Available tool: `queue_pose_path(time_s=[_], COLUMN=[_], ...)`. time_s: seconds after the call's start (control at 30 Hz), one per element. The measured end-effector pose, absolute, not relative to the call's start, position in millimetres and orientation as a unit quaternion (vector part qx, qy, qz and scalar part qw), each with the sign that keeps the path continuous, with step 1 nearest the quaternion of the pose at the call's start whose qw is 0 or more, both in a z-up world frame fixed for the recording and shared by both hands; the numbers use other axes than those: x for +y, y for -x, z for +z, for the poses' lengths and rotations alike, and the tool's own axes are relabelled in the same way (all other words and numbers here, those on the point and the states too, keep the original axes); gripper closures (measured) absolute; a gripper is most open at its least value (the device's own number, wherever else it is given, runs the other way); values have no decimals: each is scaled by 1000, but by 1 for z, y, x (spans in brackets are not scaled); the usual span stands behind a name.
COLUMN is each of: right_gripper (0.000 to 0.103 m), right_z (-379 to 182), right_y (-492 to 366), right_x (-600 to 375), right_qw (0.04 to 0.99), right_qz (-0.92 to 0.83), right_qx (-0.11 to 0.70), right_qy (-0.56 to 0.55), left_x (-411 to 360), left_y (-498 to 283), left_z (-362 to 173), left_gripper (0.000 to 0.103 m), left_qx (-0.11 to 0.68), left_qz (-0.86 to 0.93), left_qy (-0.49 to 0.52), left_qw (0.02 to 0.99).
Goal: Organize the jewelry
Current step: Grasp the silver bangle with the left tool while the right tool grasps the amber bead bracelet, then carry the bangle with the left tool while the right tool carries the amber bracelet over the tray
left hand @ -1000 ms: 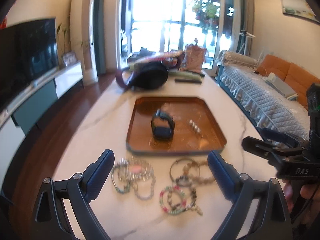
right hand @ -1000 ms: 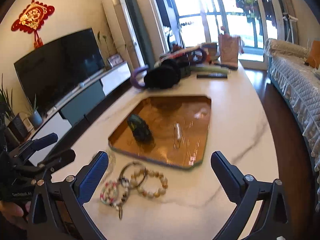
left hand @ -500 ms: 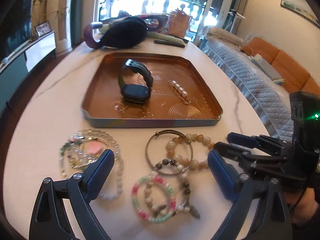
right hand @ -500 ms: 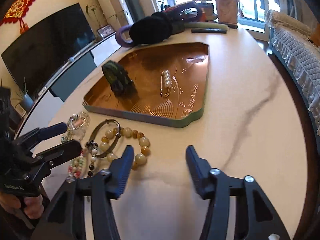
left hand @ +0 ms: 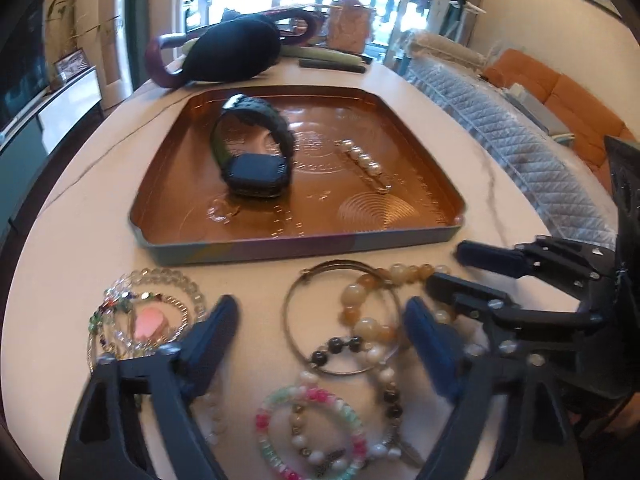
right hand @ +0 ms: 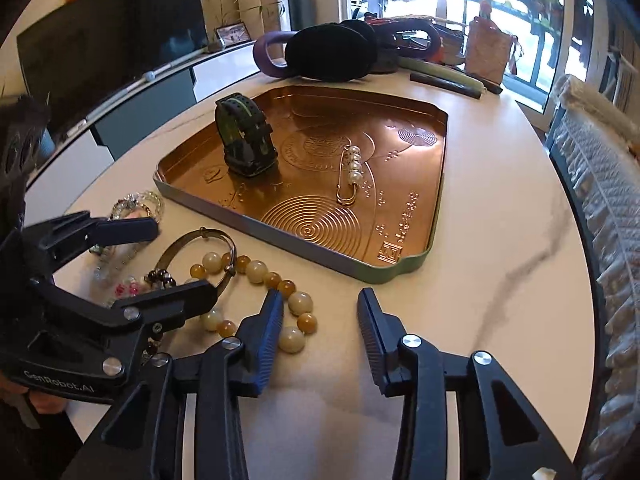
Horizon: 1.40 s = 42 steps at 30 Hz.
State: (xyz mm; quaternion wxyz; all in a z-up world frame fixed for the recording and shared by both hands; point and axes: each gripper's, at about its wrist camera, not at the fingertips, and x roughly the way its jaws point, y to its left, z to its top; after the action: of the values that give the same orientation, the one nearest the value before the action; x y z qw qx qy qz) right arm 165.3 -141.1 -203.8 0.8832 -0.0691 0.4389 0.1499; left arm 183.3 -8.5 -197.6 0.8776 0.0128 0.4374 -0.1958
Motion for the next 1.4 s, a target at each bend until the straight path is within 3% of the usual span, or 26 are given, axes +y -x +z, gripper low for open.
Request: queue_pose_path(time_s=[0.03, 0.07, 0.13, 0.3, 1.13, 1.4], right_gripper=[80, 89, 92, 92, 92, 92], right_z=[-204, -204, -203, -200, -131, -117], right_y=[-165, -164, -162, -163, -146, -143], right_x=[-138, -135, -133, -151, -160, -158], right_qw=[883, 882, 884, 889, 930, 936], right_qz=[155, 159, 152, 142, 144, 148], right_qx=[438, 436, 432, 434, 337, 320], right_qy=[75, 81, 91, 35, 10, 8], left_x=[-11, -12, -13, -3, 41, 35], left_y=[-183, -183, -182, -187, -174, -165], left_z=[-196, -196, -195, -190, -129, -113], left_gripper=[41, 41, 41, 41, 42, 42], left_qx=[439, 441, 442, 448, 379, 356], left_qz=[-208, -212, -210, -206, -244, -230], left_qy=[-10, -9, -9, 22, 166, 128], left_qw=[874, 872, 872, 870, 877, 897])
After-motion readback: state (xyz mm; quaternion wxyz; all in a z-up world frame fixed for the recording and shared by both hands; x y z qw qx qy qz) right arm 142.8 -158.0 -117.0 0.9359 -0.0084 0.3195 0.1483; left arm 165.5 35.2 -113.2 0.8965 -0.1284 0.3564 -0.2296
